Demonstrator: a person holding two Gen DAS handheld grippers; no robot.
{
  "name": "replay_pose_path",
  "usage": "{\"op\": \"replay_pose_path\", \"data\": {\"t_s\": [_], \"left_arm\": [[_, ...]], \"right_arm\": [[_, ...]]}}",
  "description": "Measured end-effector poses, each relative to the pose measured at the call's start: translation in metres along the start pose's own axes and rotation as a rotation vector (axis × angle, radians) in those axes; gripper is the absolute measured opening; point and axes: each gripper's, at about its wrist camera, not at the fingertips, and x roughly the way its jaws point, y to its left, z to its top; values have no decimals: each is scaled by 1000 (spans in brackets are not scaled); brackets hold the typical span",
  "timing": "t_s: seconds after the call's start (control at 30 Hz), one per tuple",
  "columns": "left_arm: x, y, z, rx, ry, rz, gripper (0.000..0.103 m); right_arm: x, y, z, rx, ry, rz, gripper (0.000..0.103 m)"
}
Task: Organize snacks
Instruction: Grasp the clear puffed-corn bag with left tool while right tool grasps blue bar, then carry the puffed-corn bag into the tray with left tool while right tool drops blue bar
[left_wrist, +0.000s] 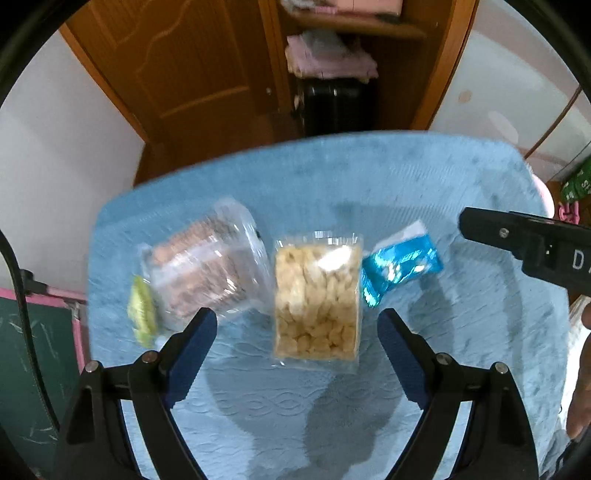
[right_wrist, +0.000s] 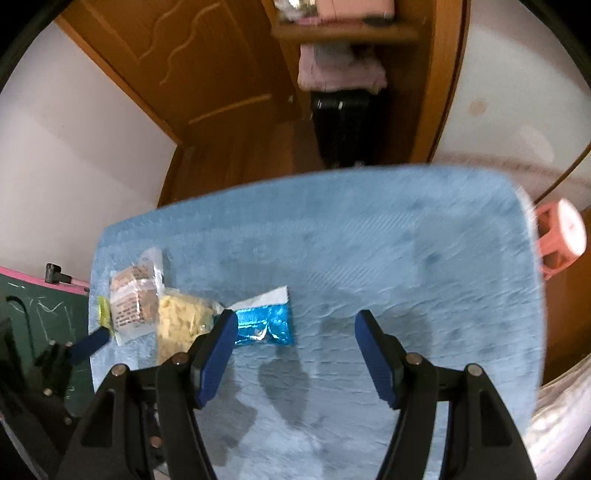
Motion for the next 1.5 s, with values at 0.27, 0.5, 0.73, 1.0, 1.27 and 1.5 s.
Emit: {"op": "replay_pose_path", "data": {"t_s": [0.27,0.5,0.73,1.0,1.27,1.5], "left_arm": [[39,5,-6,-21,39,-55,88],[58,2,-10,-33,58,-64,88],[70,-4,-16,-50,54,-54,88],[52,-23,-36,-11,18,-15,61],[-26,-27,-71,57,-42,-18,61],[-141,-9,-114,67,-159,-45,61]], "right_arm": [[50,1,-3,73,77,115,67],[60,25,-10,11,52,91,69],[57,32,-17,-53,59,102,44],[33,27,-40,-43,16,113,40],[-40,19,-72,-37,-79,140,40],[-135,38,-124,-109,-192,169,40]]}}
